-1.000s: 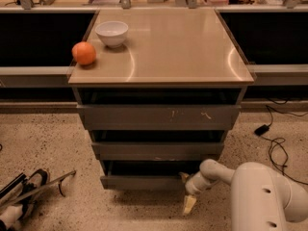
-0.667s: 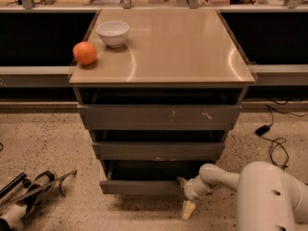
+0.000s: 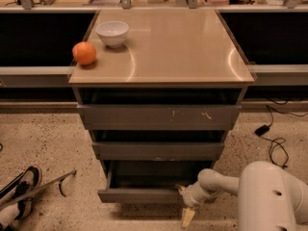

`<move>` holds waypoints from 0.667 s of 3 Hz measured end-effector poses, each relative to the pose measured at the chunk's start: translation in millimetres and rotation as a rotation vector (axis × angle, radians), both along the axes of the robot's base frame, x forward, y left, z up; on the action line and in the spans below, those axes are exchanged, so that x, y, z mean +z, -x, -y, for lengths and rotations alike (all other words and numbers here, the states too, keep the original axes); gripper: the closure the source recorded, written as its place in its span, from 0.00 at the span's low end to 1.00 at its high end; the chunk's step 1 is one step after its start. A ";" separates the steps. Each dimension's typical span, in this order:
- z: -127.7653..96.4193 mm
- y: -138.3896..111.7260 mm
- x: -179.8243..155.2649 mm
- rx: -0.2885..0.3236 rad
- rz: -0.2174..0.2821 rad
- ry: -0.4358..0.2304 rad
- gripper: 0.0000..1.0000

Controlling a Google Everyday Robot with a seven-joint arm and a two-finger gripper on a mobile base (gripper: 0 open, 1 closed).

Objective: Open bottom drawer

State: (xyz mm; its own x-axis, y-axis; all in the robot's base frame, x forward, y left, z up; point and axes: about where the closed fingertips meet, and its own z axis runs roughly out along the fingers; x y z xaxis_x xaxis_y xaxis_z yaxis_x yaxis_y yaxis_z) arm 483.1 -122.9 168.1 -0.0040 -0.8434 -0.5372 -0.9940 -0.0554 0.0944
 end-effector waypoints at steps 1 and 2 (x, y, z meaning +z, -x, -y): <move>0.2 28.7 6.2 0.000 -0.033 0.003 0.00; 5.9 66.4 32.1 -0.051 -0.035 0.003 0.00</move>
Offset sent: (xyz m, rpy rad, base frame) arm -0.1565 -0.0056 0.0643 0.0023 0.0848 -0.0850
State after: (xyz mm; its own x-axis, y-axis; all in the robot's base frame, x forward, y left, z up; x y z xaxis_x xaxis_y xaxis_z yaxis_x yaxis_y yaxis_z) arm 416.7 -128.8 200.2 -0.0654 -0.8434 -0.5333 -0.9916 -0.0048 0.1291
